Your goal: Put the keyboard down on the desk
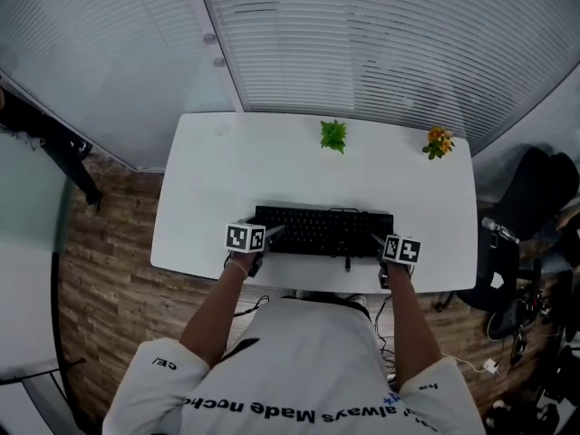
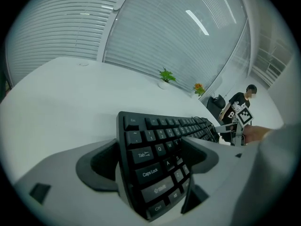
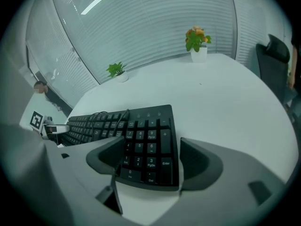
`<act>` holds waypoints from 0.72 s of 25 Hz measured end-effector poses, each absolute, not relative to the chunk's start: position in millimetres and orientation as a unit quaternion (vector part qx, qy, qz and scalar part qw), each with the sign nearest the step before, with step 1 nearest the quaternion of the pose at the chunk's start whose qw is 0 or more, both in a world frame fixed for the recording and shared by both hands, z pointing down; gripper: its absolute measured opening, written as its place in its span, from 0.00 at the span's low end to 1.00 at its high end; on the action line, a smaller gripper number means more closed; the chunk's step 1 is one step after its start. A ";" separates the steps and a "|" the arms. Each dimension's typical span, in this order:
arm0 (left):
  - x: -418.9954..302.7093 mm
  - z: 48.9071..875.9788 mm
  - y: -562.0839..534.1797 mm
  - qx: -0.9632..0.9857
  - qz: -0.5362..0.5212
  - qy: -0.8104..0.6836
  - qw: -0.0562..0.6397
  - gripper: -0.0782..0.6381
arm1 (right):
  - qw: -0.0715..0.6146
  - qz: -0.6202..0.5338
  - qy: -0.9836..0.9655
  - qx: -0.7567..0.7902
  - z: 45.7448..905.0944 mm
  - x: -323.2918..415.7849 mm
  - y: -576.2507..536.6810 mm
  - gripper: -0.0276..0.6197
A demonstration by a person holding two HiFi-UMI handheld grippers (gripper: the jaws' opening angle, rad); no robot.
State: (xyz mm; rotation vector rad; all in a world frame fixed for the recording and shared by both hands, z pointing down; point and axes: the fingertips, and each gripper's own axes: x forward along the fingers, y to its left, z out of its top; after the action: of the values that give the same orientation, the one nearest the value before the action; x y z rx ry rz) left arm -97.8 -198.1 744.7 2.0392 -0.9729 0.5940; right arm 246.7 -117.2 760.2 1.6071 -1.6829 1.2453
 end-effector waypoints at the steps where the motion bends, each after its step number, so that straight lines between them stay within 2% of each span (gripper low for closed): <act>1: -99.1 745.6 -197.4 0.802 0.239 -0.387 0.388 0.68 | 0.251 0.454 -0.620 0.589 759.5 246.3 -117.5 0.64; 6: -101.9 747.6 -195.7 0.796 0.259 -0.400 0.373 0.69 | 0.260 0.441 -0.630 0.584 757.5 244.2 -118.8 0.62; 9: -106.9 743.7 -198.6 0.799 0.297 -0.411 0.323 0.69 | 0.268 0.431 -0.634 0.584 755.3 242.5 -118.7 0.62; 13: -105.9 722.3 -208.2 0.812 0.294 -0.414 0.288 0.69 | 0.280 0.407 -0.640 0.588 748.0 243.8 -121.1 0.61; 18: -90.5 674.0 -206.6 0.845 0.235 -0.406 0.258 0.68 | 0.274 0.342 -0.656 0.615 713.7 254.0 -127.1 0.45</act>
State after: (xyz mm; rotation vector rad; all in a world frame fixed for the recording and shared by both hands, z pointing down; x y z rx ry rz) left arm -90.5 -206.6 674.0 2.2914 -1.1001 0.6362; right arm 254.0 -127.1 713.7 1.6529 -1.7630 0.9190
